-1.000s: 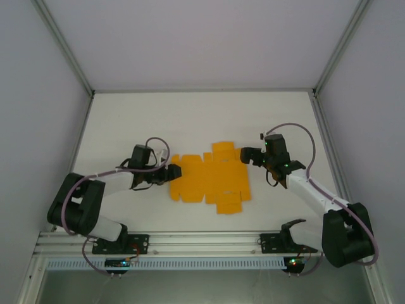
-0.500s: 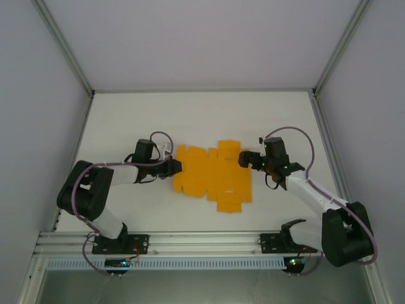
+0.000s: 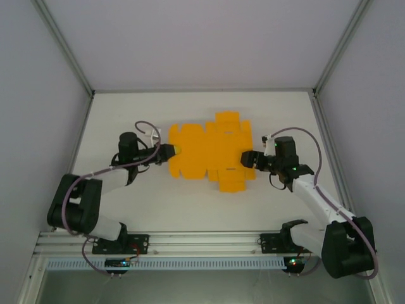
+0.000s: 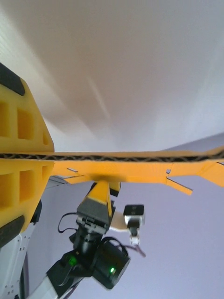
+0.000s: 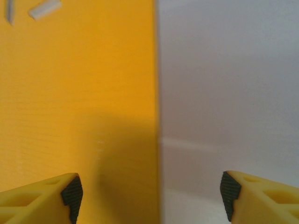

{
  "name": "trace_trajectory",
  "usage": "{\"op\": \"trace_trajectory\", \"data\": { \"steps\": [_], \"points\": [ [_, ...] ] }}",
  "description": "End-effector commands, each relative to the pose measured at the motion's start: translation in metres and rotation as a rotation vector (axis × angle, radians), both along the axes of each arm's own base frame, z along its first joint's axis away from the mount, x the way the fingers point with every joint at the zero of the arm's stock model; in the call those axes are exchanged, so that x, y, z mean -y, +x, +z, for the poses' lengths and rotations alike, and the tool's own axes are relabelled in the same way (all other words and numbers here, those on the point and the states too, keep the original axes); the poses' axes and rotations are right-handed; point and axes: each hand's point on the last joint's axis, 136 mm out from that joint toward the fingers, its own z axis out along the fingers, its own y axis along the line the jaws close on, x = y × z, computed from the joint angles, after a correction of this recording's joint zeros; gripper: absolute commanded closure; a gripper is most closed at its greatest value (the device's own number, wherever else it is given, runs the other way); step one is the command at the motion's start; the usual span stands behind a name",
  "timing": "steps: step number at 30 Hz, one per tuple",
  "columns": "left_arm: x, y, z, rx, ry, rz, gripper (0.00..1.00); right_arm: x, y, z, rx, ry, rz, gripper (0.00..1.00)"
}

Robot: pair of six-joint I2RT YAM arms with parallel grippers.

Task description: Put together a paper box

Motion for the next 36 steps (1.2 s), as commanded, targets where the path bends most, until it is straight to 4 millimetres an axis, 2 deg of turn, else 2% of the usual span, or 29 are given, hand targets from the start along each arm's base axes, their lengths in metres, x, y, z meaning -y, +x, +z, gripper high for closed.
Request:
{"op": "trace_trajectory", "data": {
  "steps": [1,8,13,16,20,22,23,24,25,26,27,28,31,34,36],
  "points": [
    [-0.001,-0.005,0.027,0.107,0.031,-0.017,1.00,-0.010,-0.002,0.027,0.027,0.104,0.065,0.29],
    [-0.009,-0.009,0.041,0.171,0.072,0.039,1.00,-0.022,-0.008,0.055,0.054,0.181,0.162,0.64],
    [-0.009,-0.009,0.046,0.183,0.069,0.045,1.00,-0.032,-0.014,0.069,0.089,0.246,0.225,0.67],
    [-0.011,-0.008,0.048,0.197,0.075,0.062,1.00,-0.032,-0.016,0.073,0.103,0.246,0.232,0.78],
    [-0.012,-0.009,0.050,0.215,0.079,0.069,1.00,-0.033,-0.016,0.075,0.115,0.243,0.239,0.80],
    [-0.012,-0.009,0.050,0.218,0.080,0.068,1.00,-0.034,-0.015,0.074,0.118,0.236,0.246,0.86],
    [-0.013,-0.008,0.048,0.211,0.088,0.075,1.00,-0.034,-0.013,0.072,0.119,0.227,0.243,0.95],
    [-0.014,-0.007,0.044,0.200,0.102,0.083,1.00,-0.034,-0.011,0.071,0.119,0.216,0.237,1.00],
    [-0.016,-0.006,0.040,0.188,0.125,0.090,0.88,-0.034,-0.008,0.069,0.117,0.203,0.224,1.00],
    [-0.019,-0.005,0.033,0.165,0.163,0.106,0.61,-0.034,-0.007,0.066,0.105,0.187,0.219,1.00],
    [-0.024,-0.002,0.023,0.149,0.212,0.137,0.27,-0.035,-0.007,0.063,0.101,0.163,0.227,1.00],
    [-0.032,0.000,0.012,0.118,0.275,0.179,0.00,-0.036,-0.007,0.059,0.091,0.127,0.233,1.00],
    [-0.068,0.000,-0.030,0.013,0.526,0.329,0.00,-0.039,-0.005,0.036,0.041,0.002,0.255,1.00],
    [-0.096,-0.007,-0.056,-0.046,0.689,0.406,0.00,-0.048,-0.003,0.010,0.051,-0.149,0.368,1.00],
    [-0.105,-0.011,-0.065,-0.084,0.739,0.427,0.00,-0.047,0.007,-0.006,0.068,-0.277,0.406,1.00]
  ]
}}
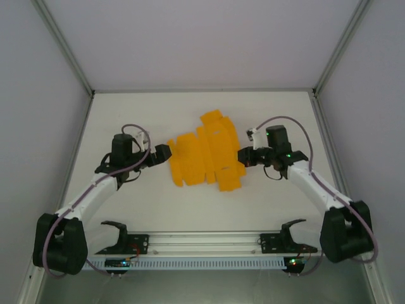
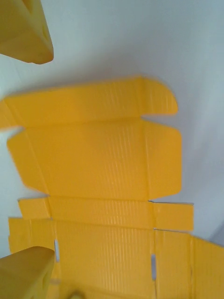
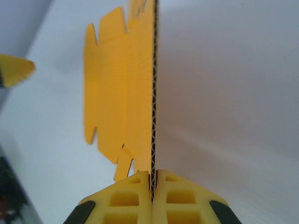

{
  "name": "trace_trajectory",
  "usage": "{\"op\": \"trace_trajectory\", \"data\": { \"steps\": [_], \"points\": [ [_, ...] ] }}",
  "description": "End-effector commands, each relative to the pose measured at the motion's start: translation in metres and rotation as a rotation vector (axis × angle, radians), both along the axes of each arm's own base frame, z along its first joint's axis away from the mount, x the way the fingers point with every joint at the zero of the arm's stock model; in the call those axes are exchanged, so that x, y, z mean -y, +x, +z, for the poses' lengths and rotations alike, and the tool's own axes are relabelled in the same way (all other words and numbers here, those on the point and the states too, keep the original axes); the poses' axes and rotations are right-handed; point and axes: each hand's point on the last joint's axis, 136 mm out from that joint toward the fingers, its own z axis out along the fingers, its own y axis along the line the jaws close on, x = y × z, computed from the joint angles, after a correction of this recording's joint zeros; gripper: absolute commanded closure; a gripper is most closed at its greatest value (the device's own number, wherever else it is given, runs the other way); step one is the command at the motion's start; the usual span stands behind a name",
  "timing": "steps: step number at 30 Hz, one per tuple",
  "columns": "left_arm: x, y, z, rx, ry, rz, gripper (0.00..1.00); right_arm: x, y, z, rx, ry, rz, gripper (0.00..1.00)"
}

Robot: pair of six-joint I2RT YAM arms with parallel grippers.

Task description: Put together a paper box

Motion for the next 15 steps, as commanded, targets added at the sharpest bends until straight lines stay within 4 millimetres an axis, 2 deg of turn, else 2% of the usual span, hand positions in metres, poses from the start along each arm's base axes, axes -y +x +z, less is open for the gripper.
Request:
{"op": "trace_trajectory", "data": {
  "steps": [1,5,9,15],
  "points": [
    [-0.032,-0.011,-0.026,-0.087,0.205,0.089,0.01,0.008,0.015,-0.027,0.108,-0.289,0.100,1.00],
    [-0.025,-0.010,-0.019,-0.073,0.186,0.056,0.00,0.010,0.048,-0.038,0.340,-0.683,0.201,1.00],
    [-0.013,-0.005,-0.002,-0.023,0.137,0.016,0.00,-0.004,0.076,-0.038,0.569,-1.009,0.281,1.00],
    [-0.005,0.010,0.030,0.052,0.099,0.006,0.00,-0.037,0.093,-0.032,0.819,-1.214,0.379,1.00]
  ]
}}
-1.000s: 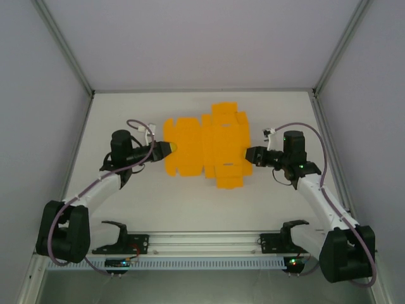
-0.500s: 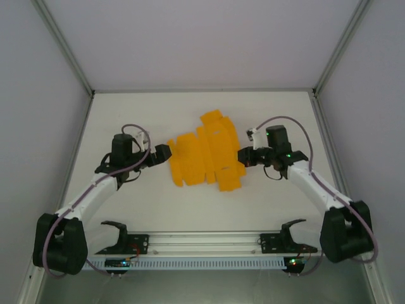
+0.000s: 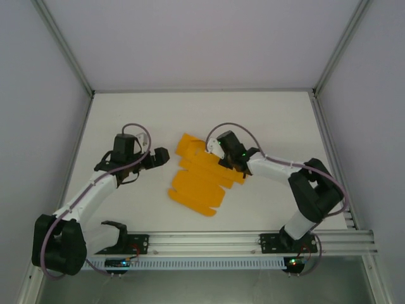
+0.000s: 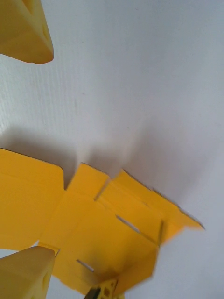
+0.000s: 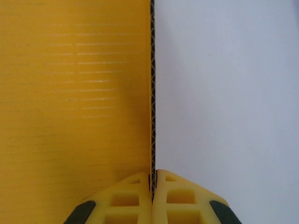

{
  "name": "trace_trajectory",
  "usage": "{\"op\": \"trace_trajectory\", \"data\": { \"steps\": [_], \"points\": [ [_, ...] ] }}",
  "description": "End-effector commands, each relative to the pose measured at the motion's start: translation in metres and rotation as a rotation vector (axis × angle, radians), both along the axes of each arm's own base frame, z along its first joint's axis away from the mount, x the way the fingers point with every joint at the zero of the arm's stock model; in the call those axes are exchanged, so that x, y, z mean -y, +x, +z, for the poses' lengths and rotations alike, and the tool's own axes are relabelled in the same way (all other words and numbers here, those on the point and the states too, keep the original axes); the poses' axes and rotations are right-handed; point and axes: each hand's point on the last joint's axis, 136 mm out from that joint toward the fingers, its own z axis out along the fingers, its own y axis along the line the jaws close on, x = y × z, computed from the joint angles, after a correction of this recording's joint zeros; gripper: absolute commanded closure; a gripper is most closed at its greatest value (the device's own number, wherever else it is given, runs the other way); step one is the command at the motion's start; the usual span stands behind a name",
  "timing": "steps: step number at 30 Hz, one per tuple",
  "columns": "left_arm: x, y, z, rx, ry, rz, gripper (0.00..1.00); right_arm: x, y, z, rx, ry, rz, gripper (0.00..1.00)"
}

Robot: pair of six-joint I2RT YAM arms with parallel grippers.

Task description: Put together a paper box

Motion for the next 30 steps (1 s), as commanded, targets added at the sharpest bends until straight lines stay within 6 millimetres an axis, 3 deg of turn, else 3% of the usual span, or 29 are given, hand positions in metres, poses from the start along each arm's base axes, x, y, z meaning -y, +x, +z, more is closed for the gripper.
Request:
{"op": "trace_trajectory", "data": {
  "steps": [1,5,11,14,20,23,26,30],
  "points": [
    [0.011,0.015,0.039,0.093,-0.039,-0.034,0.00,-0.005,0.030,0.034,0.280,-0.182,0.065,1.00],
    [0.025,0.027,0.065,0.132,-0.089,-0.082,0.01,-0.025,0.029,0.046,0.395,-0.188,0.137,1.00],
    [0.052,0.040,0.077,0.134,-0.104,-0.163,0.00,-0.047,0.022,0.060,0.545,-0.196,0.232,1.00],
    [0.066,0.043,0.077,0.129,-0.110,-0.197,0.05,-0.052,0.023,0.069,0.597,-0.193,0.222,1.00],
    [0.090,0.041,0.071,0.101,-0.160,-0.264,0.17,-0.052,0.020,0.069,0.588,-0.162,0.204,1.00],
    [0.094,0.043,0.065,0.086,-0.161,-0.263,0.19,-0.055,0.013,0.072,0.595,-0.115,0.214,1.00],
    [0.098,0.046,0.059,0.063,-0.171,-0.270,0.30,-0.059,0.005,0.070,0.576,-0.095,0.239,1.00],
    [0.104,0.051,0.056,0.065,-0.168,-0.280,0.33,-0.061,0.003,0.069,0.578,-0.094,0.240,1.00]
  ]
}}
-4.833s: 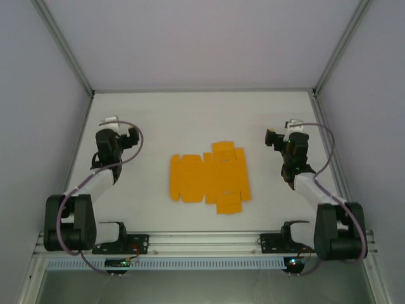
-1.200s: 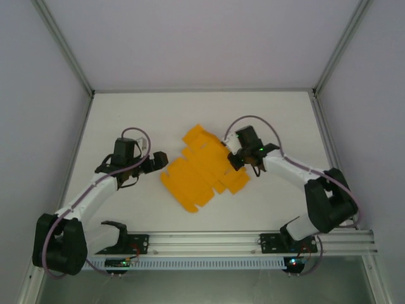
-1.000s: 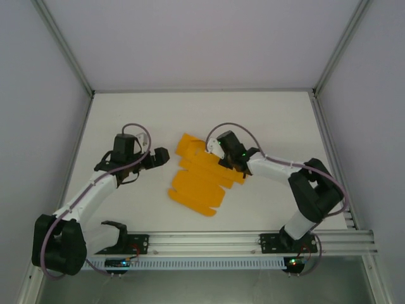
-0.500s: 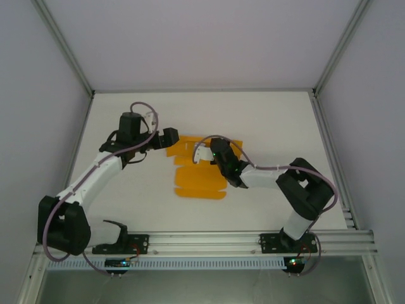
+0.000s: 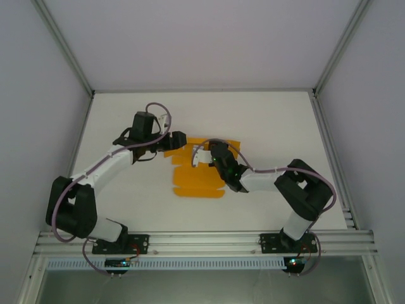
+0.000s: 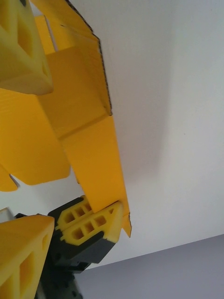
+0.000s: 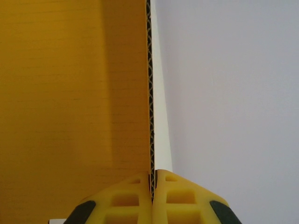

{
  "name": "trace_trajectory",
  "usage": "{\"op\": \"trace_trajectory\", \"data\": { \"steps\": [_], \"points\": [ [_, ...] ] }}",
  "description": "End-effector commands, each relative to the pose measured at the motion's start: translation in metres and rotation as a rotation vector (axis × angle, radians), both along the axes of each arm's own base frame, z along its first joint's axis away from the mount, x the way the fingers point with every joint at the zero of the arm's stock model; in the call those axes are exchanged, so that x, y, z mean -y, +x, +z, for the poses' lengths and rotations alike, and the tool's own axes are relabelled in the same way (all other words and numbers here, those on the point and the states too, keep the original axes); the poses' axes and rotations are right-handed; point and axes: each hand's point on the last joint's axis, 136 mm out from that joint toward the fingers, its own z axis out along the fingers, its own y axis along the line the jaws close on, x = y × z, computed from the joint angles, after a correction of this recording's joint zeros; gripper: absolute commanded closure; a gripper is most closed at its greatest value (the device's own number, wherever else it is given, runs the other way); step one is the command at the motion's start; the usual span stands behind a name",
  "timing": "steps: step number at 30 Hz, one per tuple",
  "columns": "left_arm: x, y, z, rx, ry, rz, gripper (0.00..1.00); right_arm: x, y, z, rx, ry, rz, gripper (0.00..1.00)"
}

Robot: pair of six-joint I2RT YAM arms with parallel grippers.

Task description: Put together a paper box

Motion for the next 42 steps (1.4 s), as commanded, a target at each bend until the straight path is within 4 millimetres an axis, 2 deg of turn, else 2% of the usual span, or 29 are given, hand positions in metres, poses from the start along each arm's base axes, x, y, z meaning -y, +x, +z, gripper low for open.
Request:
{"op": "trace_trajectory", "data": {
  "steps": [1,6,11,14,27,30,33,34,36,39,42],
  "points": [
    [0.010,0.009,0.019,0.051,-0.030,-0.025,0.33,-0.004,-0.004,0.017,0.028,0.070,0.005,1.00],
    [0.010,0.006,0.007,0.016,-0.016,-0.028,0.37,-0.005,-0.004,0.020,0.017,0.092,0.005,1.00],
    [0.021,0.006,0.007,0.020,-0.067,-0.047,0.41,-0.013,-0.008,0.021,0.023,0.123,0.027,1.00],
    [0.025,0.008,0.006,0.025,-0.090,-0.046,0.48,-0.019,-0.011,0.021,0.027,0.141,0.039,1.00],
    [0.027,0.010,0.003,-0.022,-0.194,0.035,0.96,-0.031,-0.020,0.014,0.028,0.198,0.041,1.00],
    [0.026,0.008,0.006,-0.028,-0.215,0.047,1.00,-0.030,-0.022,0.012,0.024,0.197,0.038,1.00],
    [0.021,0.008,0.009,-0.019,-0.187,0.065,1.00,-0.028,-0.022,0.010,0.024,0.186,0.032,1.00],
    [0.020,0.007,0.010,-0.011,-0.176,0.067,0.92,-0.027,-0.022,0.011,0.027,0.186,0.030,1.00],
    [0.013,0.007,0.010,0.011,-0.136,0.080,0.68,-0.025,-0.022,0.013,0.024,0.192,0.023,1.00],
    [-0.002,0.003,0.010,0.045,-0.041,0.107,0.52,-0.019,-0.020,0.015,0.010,0.198,0.002,1.00],
    [-0.023,-0.003,0.009,0.090,0.062,0.150,0.26,-0.007,-0.017,0.020,-0.006,0.211,-0.036,1.00]
  ]
}}
